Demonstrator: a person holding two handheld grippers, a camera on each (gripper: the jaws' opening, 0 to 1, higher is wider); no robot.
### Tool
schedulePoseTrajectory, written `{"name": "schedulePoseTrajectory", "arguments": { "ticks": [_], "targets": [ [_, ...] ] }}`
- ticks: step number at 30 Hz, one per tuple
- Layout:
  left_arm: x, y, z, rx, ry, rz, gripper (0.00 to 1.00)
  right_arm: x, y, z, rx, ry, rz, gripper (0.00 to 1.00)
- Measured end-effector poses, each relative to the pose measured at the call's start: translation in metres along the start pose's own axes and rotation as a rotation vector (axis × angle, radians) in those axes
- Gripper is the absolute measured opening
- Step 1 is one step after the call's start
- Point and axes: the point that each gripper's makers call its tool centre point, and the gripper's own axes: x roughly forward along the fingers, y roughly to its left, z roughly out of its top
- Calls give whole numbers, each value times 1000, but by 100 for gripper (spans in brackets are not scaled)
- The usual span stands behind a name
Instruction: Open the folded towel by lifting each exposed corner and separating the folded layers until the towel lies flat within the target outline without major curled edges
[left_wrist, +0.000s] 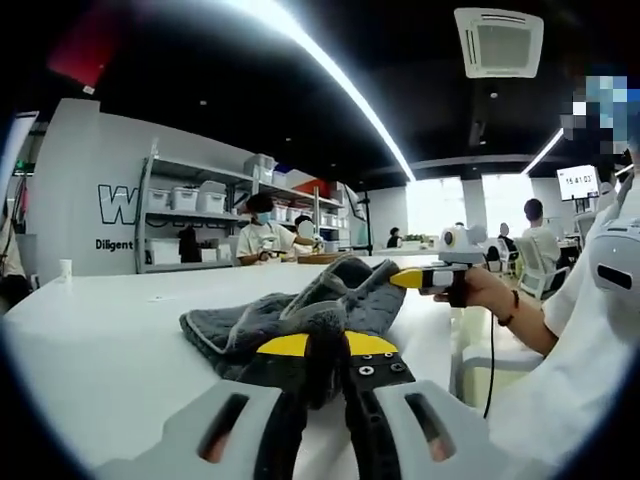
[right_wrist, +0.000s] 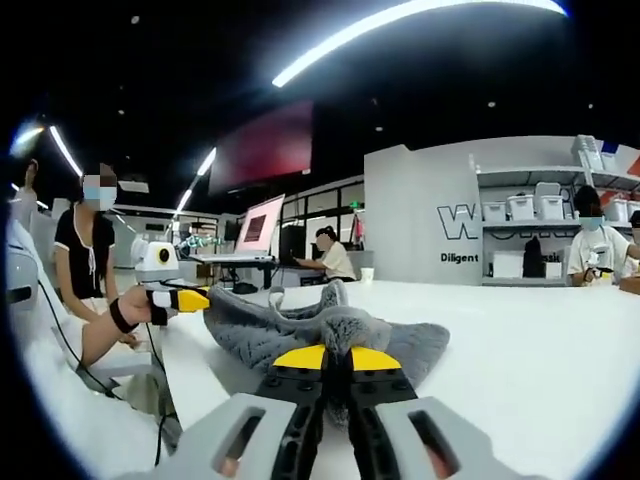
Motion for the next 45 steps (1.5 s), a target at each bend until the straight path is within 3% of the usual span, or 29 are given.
{"name": "schedulePoseTrajectory", "arguments": {
  "ticks": [9, 19, 23, 33, 35, 45],
  "targets": [
    [-5, -4, 4, 15, -12, -16, 10, -4, 8, -4, -26, 26, 65, 0],
    [-9, -3, 3, 38, -8, -26, 3, -9, 14, -8, -51, 50, 114, 0],
    [-15, -12, 5, 43, -6, -97, 3, -12, 17, -11, -56, 60, 144, 0],
    [-16, -29, -17, 64, 110, -197, 3, -18, 28, -24, -78, 122, 225, 0],
    [-18, -39, -21, 112, 138, -257, 3, -19, 29, -25, -86, 131, 234, 0],
    [-19, -47, -28, 148, 174, -281, 3, -25, 32, -32, -122, 166, 268, 0]
  ]
}}
